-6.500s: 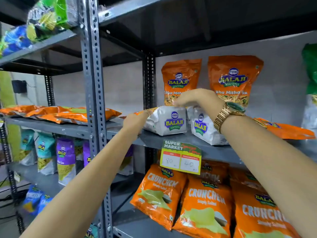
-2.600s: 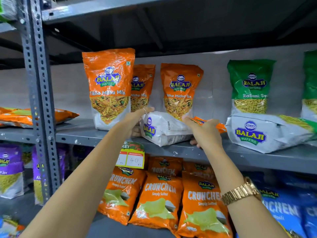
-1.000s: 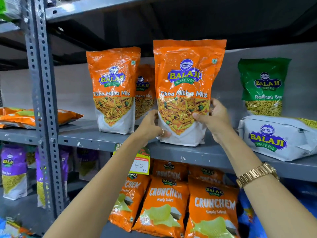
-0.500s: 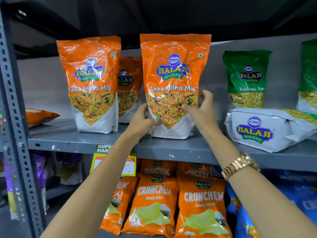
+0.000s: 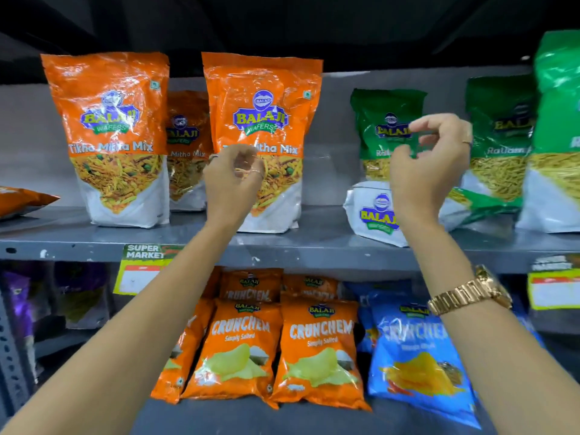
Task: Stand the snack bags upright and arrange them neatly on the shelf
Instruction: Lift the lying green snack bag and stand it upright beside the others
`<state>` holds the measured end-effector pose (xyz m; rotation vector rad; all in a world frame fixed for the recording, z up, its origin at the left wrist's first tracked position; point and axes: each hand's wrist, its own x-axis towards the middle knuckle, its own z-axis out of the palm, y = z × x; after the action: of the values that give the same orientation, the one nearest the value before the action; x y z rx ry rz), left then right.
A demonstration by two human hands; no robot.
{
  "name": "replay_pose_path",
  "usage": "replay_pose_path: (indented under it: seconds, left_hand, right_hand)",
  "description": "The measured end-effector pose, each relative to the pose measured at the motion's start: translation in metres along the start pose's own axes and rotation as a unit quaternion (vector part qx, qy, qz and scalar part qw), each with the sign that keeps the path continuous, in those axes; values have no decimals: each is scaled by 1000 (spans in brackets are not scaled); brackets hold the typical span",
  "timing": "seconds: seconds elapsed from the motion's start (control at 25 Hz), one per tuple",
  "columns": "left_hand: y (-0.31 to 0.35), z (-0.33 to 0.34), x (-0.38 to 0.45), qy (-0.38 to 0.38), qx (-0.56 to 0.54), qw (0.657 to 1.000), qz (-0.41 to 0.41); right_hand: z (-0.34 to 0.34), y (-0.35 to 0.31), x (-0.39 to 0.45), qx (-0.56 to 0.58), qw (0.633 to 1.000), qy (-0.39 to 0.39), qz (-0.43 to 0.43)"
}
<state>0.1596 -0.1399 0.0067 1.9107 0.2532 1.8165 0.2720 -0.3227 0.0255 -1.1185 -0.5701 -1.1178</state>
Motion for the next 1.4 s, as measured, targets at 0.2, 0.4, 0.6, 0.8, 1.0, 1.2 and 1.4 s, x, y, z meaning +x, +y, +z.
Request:
replay_pose_path:
  seconds: [0.2, 0.4, 0.6, 0.8, 1.0, 1.2, 1.4]
  left_hand:
    - [39, 58, -11, -125, -64, 985, -104]
    - [57, 106, -25, -206, -140, 892, -378]
    - [55, 131, -43, -319, -158, 841, -407]
    - [51, 135, -46, -302, -153, 859, -384]
    - [58, 122, -52, -292, -193, 855, -383]
    - [58, 100, -56, -257, -280, 859, -342]
    - [59, 77, -68, -310, -314, 869, -223]
  right_hand:
    - [-51, 44, 23, -146, 984, -78, 71]
    - [-84, 68, 7, -186, 916, -215, 282]
    - [-86, 76, 18, -151, 879, -282, 354]
    - [-86, 77, 22, -114, 863, -302, 388]
    - [-81, 83, 23, 24, 853, -265, 449]
    - [-75, 77, 23, 171, 864, -227, 415]
    - [-85, 62, 26, 255, 864, -258, 349]
